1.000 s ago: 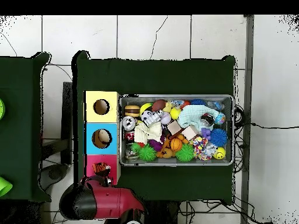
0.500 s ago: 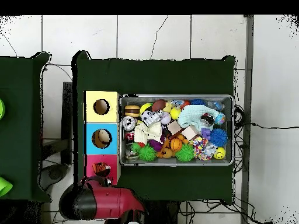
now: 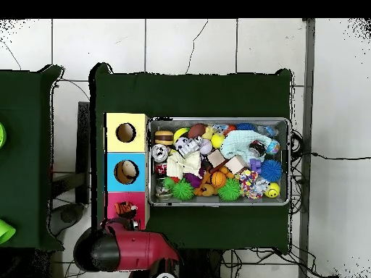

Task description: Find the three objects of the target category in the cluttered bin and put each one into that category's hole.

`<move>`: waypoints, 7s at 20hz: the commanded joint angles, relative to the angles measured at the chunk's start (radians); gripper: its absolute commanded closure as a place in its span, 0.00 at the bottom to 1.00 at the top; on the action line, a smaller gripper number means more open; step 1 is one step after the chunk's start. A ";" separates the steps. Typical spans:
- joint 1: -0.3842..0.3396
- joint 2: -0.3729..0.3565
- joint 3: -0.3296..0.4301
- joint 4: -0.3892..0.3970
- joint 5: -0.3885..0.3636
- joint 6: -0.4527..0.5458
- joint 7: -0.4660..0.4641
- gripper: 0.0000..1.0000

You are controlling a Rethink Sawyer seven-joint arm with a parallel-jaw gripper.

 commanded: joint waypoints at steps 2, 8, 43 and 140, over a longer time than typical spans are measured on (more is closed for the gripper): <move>-0.019 0.180 0.014 -0.160 0.009 -0.200 0.196 1.00; -0.014 0.147 0.003 -0.208 0.048 -0.099 0.195 1.00; -0.084 -0.187 0.012 -0.171 0.010 0.446 0.082 1.00; -0.839 0.166 0.482 -0.410 -1.133 0.229 -0.098 0.00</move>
